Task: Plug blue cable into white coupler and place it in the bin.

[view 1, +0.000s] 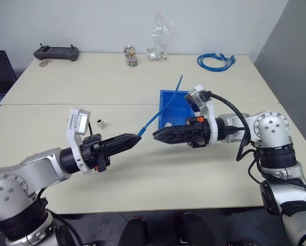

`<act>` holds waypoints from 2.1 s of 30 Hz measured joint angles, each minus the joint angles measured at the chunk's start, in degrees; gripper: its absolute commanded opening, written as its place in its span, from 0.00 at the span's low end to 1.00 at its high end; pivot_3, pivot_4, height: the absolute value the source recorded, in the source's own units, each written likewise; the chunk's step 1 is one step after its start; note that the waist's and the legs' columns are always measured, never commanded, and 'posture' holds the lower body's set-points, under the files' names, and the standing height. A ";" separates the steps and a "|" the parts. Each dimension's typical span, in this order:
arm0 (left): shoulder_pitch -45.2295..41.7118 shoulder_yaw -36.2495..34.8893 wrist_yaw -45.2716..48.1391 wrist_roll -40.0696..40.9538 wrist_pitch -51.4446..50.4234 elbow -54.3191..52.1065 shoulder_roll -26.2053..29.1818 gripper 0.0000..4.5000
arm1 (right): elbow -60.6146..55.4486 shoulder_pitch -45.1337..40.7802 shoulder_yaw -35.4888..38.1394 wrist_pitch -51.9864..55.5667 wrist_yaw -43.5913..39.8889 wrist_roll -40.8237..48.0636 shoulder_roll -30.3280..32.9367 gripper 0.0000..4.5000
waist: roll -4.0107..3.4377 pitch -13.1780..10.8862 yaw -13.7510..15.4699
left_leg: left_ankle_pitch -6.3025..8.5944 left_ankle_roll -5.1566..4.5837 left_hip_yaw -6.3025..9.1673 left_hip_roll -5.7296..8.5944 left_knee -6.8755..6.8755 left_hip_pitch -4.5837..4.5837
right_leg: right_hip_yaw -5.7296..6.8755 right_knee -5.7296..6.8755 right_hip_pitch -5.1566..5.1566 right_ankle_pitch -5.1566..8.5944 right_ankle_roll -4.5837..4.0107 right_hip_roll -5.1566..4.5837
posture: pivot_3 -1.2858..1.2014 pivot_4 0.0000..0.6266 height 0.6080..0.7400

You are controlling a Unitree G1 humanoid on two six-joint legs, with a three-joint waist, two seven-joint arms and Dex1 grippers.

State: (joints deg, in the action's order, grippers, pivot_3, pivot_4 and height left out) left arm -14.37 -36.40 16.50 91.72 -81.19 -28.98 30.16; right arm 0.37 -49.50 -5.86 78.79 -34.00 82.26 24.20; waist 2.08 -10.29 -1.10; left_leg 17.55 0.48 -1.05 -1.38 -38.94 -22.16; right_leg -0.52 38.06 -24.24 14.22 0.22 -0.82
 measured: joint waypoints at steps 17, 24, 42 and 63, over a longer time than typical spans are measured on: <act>13.43 11.89 -14.57 20.01 29.64 -7.85 16.54 0.06 | 7.57 -1.41 0.99 2.47 -2.88 -9.75 -9.11 0.63 | -0.07 -0.04 0.11 | -0.25 0.21 0.41 0.63 0.00 0.03 | 0.23 0.06 0.17 -0.12 0.10 -0.33 | 0.52 0.24 1.00; 12.49 14.80 -12.72 20.02 31.84 -6.20 19.68 0.06 | 12.55 -3.41 7.46 7.59 1.92 -5.83 -11.90 0.30 | -0.13 -0.07 0.05 | -0.24 0.20 0.42 0.64 0.03 0.01 | 0.25 0.03 0.17 -0.12 0.11 -0.31 | 0.52 0.24 1.00; 11.58 18.90 -10.80 20.05 33.85 -5.76 21.72 0.06 | 13.59 -3.43 13.72 11.18 8.88 -3.89 -15.61 0.61 | -0.16 -0.09 -0.45 | -0.24 0.20 0.43 0.64 0.07 -0.03 | 0.26 0.01 0.15 -0.11 0.12 -0.28 | 0.52 0.24 1.00; 11.68 19.07 -10.09 20.06 34.07 -6.62 22.32 0.06 | 14.83 -3.75 15.92 12.82 11.90 -2.29 -17.74 0.16 | -0.18 -0.10 -0.50 | -0.24 0.19 0.44 0.64 0.09 -0.04 | 0.26 0.00 0.15 -0.10 0.13 -0.28 | 0.52 0.24 1.00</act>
State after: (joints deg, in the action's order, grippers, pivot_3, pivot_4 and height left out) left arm -2.69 -17.32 6.41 111.78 -47.12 -35.59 52.48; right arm 15.21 -53.24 10.06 91.62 -22.10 79.98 6.47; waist 1.91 -10.39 -1.60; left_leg 17.31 0.68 -0.61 -0.75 -38.85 -22.20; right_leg -0.25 38.06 -24.10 14.12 0.35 -1.10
